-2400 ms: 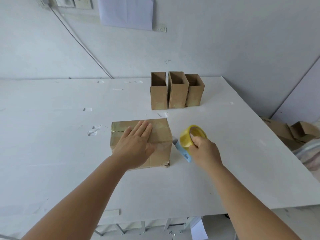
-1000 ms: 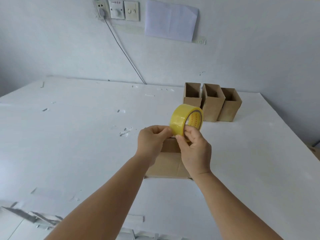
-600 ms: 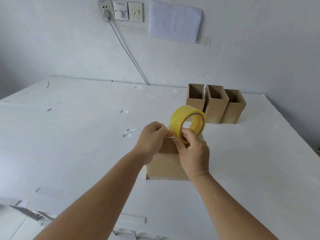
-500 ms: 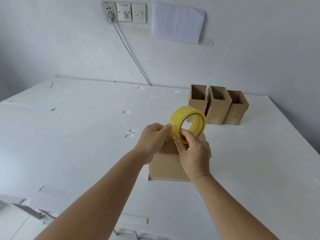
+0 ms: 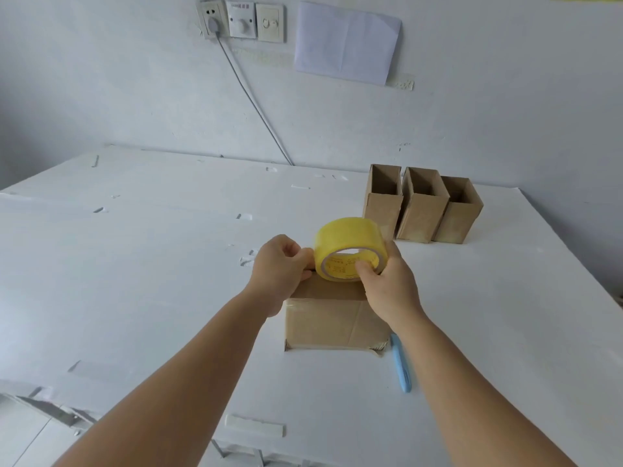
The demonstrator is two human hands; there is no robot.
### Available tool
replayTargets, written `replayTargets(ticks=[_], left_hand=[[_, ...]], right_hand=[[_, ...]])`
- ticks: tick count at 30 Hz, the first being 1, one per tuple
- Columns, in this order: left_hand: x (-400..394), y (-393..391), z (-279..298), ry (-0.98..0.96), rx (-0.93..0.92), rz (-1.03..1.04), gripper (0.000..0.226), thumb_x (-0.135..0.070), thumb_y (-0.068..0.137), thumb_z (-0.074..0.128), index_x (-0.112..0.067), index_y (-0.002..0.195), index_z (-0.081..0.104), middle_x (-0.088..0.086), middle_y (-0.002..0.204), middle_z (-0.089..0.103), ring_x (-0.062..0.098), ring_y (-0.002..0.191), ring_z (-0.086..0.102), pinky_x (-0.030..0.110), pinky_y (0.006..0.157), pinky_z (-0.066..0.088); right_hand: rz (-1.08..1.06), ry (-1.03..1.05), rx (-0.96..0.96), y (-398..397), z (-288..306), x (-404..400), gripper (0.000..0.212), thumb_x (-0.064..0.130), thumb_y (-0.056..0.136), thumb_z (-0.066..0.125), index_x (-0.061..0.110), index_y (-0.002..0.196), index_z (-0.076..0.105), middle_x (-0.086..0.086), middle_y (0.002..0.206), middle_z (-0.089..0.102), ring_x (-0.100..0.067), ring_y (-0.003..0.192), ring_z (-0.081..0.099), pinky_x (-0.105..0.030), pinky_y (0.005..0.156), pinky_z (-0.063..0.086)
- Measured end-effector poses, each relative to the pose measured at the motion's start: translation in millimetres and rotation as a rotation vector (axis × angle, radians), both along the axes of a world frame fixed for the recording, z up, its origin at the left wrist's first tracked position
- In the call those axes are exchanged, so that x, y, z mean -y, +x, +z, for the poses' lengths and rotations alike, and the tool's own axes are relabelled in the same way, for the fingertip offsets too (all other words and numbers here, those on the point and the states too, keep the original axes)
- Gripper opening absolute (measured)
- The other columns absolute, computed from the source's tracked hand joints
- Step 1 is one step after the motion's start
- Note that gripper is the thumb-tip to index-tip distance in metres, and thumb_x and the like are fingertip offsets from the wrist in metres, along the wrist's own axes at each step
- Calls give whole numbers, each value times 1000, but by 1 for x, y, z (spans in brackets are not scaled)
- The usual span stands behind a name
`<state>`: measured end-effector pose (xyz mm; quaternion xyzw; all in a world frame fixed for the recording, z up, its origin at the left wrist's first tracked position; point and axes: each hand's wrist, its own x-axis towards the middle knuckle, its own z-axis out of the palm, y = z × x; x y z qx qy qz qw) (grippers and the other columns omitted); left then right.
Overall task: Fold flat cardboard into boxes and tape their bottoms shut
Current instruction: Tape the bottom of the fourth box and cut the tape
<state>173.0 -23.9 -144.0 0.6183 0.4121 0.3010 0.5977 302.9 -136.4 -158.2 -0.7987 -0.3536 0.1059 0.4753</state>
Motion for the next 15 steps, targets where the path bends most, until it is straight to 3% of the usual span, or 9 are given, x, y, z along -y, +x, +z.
replayTargets(ticks=[5, 9, 12, 15], left_hand=[[-8, -4, 0, 20, -28, 38, 18, -7, 87, 61, -9, 75, 47, 6, 67, 64, 22, 71, 71, 47, 84, 57], [-16, -12, 3, -7, -54, 11, 12, -4, 88, 52, -6, 76, 50, 7, 68, 67, 21, 75, 72, 35, 79, 59], [-19, -16, 4, -87, -27, -29, 9, -5, 90, 53, -7, 83, 48, 19, 87, 65, 14, 69, 71, 22, 65, 58], [-24, -20, 1, -107, 5, -76, 12, -6, 90, 57, -10, 86, 47, 18, 87, 54, 13, 63, 70, 19, 61, 57]], right_hand=[[40, 17, 11, 4, 1, -3, 27, 31, 93, 52, 26, 120, 49, -3, 79, 61, -13, 72, 55, -28, 63, 44], [-49, 68, -30, 7, -1, -6, 28, 37, 93, 54, 25, 118, 51, 8, 76, 58, -4, 70, 55, -19, 57, 39], [34, -22, 5, 6, -2, -6, 31, 40, 89, 59, 25, 116, 53, 8, 79, 60, -4, 76, 55, -19, 61, 40], [169, -156, 4, 7, -1, -8, 35, 42, 84, 63, 30, 115, 52, 2, 92, 62, -15, 88, 57, -31, 75, 47]])
